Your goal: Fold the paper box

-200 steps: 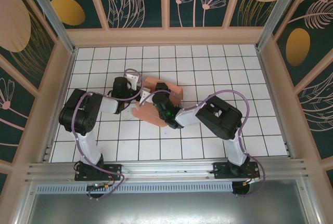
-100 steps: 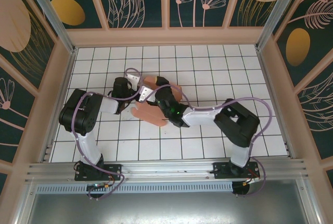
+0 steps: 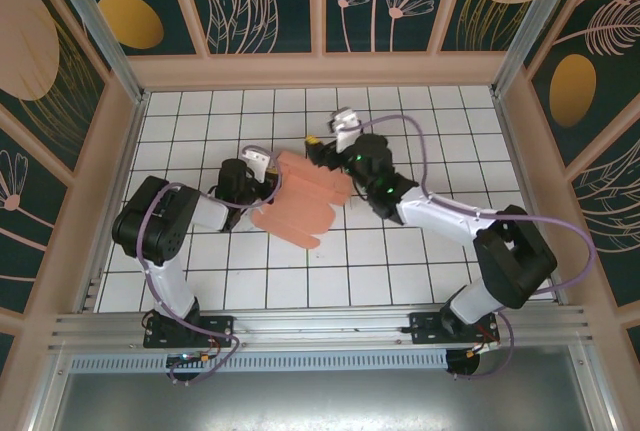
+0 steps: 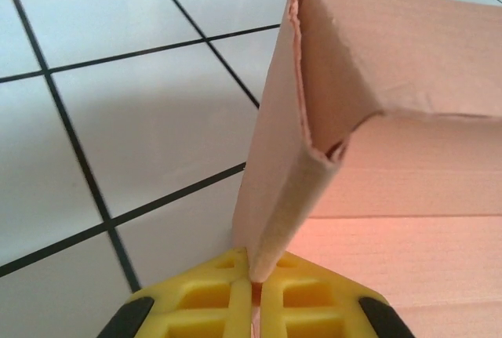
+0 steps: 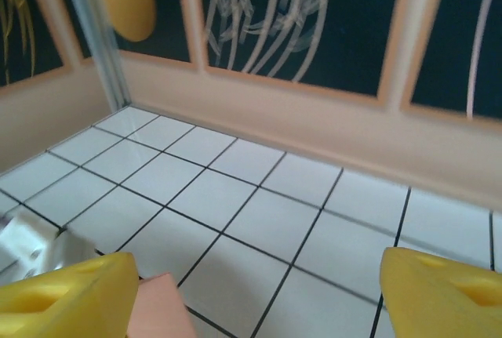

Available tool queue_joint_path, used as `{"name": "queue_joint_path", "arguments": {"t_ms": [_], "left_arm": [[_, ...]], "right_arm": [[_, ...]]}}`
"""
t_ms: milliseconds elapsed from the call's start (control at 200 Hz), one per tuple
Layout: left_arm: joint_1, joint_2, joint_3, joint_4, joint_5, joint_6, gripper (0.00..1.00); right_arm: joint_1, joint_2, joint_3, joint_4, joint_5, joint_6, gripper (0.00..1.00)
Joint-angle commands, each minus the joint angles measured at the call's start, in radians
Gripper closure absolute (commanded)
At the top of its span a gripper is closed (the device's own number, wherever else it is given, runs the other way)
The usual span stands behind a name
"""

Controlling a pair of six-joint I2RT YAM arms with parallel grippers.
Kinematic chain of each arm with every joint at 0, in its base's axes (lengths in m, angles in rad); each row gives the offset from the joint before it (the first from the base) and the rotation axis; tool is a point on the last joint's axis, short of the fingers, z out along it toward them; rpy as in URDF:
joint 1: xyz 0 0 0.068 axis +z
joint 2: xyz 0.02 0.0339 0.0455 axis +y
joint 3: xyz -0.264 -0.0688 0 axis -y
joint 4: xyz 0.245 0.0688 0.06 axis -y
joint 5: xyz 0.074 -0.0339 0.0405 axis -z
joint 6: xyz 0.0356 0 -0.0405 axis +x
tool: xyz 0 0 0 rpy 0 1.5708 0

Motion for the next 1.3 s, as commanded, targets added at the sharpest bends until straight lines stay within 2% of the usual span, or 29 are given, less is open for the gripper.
{"name": "queue_joint_path", "arguments": {"t_ms": [0,165,285,425,701,1101,1296], "left_arm": [[-0.05,-0.034,-0.014,0.075,-0.056,0.055,0.91],[-0.107,-0.029,-0.002,0.056,-0.074,0.086,0.89],[-0.128,-0.007,-0.002,0.071,-0.038,0.087,0.87],[-0.134,0.015,0.013,0.039,-0.012,0.098,0.84],[-0.135,0.049,0.022,0.023,0.004,0.096,0.84],[-0.134,0.082,0.061,0.001,-0.018,0.087,0.85],[-0.134,0.087,0.064,0.002,-0.017,0.082,0.84]], "right_arm": [[-0.07,0.01,0.031,-0.118,-0.223,0.323,0.2],[-0.177,0.101,0.126,-0.329,-0.542,0.335,0.2],[-0.191,0.178,0.201,-0.525,-0.627,0.262,0.22],[-0.189,0.232,0.219,-0.539,-0.715,0.27,0.24],[-0.188,0.325,0.279,-0.554,-0.762,0.287,0.33],[-0.188,0.397,0.383,-0.584,-0.775,0.304,0.35],[-0.187,0.438,0.416,-0.619,-0.777,0.322,0.42]]}}
